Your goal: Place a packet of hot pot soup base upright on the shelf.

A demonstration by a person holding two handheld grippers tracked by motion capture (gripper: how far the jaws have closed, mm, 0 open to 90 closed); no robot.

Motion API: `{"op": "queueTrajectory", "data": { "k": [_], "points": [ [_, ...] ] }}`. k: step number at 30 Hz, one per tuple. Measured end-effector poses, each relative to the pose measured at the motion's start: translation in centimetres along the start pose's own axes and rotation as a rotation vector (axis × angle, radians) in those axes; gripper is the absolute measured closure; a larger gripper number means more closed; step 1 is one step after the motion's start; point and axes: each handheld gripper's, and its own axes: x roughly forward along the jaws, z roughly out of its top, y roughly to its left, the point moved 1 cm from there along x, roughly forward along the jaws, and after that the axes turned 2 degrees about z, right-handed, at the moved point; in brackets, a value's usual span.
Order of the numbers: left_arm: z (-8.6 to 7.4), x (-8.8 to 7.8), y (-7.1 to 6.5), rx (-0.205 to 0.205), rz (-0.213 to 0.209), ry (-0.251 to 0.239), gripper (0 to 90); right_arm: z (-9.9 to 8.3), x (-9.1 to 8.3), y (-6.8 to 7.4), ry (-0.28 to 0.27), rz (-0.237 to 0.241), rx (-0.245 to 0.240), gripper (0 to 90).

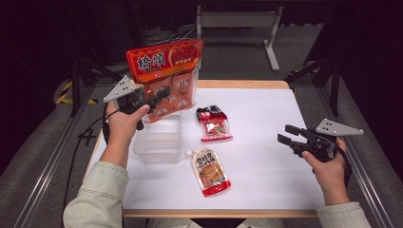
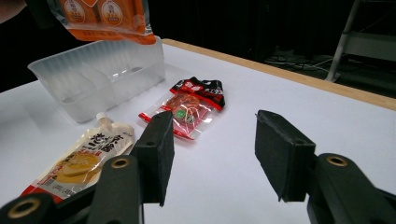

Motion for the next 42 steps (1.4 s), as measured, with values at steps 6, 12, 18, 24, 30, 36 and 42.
{"op": "queueTrajectory", "data": {
  "k": [6, 12, 18, 24, 30, 36, 42],
  "points": [
    [-0.6, -0.1, 1.1, -0.032, 0.029, -0.026, 70.8, -0.2, -0.4, -0.1, -0.005, -0.003, 0.01, 48.2],
    [-1.3, 0.0, 1.9, -0.062, 0.059, -0.017, 70.8, -0.3, -0.4, -0.1, -0.007, 0.0, 0.011, 48.2],
    [-2.3, -0.4, 2.8, -0.092, 0.092, 0.008, 70.8, -0.3, -0.3, -0.1, -0.006, 0.004, 0.012, 48.2],
    [-3.2, -0.2, 3.3, -0.158, 0.097, -0.022, 70.9, -0.3, -0.1, 0.0, -0.002, 0.011, 0.013, 48.2],
    [-4.3, 0.2, 3.6, -0.167, 0.109, 0.002, 70.9, -0.3, -0.1, 0.1, -0.005, 0.014, 0.01, 48.1],
    [-5.0, -0.2, 3.5, -0.191, 0.132, -0.011, 70.8, -0.3, -0.2, 0.0, -0.004, 0.018, 0.012, 48.0],
    [-5.3, -0.9, 3.2, -0.188, 0.188, -0.025, 70.8, -0.4, -0.1, 0.1, -0.005, 0.026, 0.017, 47.6]
  ]
}}
